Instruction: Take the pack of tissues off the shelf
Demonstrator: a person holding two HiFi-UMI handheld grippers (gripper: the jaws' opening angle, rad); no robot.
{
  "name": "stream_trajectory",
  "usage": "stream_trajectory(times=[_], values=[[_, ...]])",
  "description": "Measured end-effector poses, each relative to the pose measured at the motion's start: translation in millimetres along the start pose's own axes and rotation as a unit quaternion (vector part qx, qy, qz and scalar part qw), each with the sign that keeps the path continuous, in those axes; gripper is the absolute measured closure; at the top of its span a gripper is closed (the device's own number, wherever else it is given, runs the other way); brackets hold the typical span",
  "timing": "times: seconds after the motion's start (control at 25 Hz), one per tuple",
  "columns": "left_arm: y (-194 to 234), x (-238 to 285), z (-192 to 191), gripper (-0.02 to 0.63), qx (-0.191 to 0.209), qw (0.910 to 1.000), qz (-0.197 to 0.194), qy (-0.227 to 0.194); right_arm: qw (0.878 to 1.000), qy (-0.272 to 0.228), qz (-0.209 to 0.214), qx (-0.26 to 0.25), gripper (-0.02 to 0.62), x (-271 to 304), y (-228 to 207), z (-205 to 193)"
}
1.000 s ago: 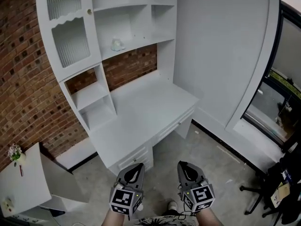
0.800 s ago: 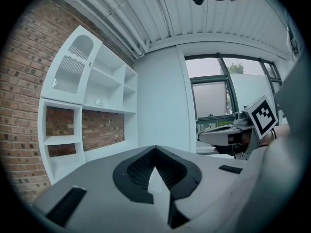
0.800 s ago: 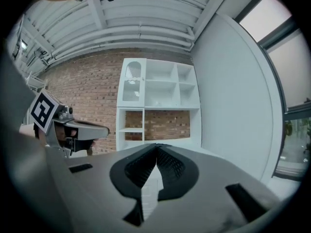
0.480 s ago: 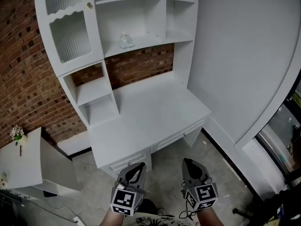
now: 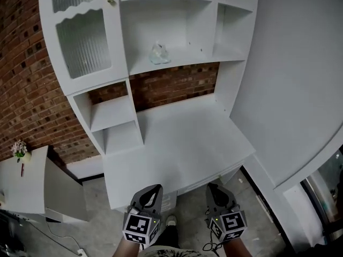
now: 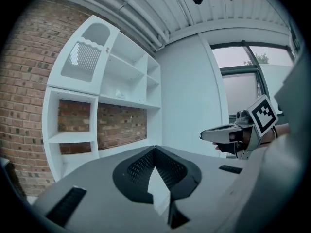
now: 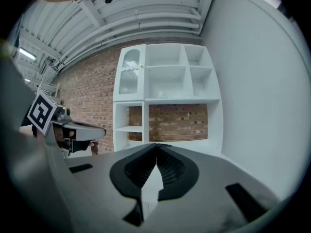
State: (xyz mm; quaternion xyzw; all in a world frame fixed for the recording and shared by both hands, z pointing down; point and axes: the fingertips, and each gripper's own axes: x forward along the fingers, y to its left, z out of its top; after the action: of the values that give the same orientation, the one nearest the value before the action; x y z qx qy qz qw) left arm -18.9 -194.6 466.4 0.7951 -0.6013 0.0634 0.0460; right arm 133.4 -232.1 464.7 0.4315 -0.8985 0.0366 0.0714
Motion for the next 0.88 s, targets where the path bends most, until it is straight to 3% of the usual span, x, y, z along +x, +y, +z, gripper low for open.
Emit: stream_trajectory(times=[0.4, 0.72, 0.88], values=[[135.7, 97.4, 58.4, 0.594, -0.001, 0.9979, 0.046, -0.046, 0.998, -0.034, 0.034, -0.049, 0.594, 174.7, -18.6, 86.7], [202.1, 113.0, 86.9, 0.594, 0.023, 0.9951, 0.078, -0.056, 0.991, -0.097, 0.072, -0.064, 0.594, 263.1, -1.1, 157.8], [220.7, 112.5, 109.5, 0.594, 0.041, 0.9901, 0.104, -0.085, 0.988, -0.104, 0.087, -0.067, 0.594, 295.2, -1.8, 192.0]])
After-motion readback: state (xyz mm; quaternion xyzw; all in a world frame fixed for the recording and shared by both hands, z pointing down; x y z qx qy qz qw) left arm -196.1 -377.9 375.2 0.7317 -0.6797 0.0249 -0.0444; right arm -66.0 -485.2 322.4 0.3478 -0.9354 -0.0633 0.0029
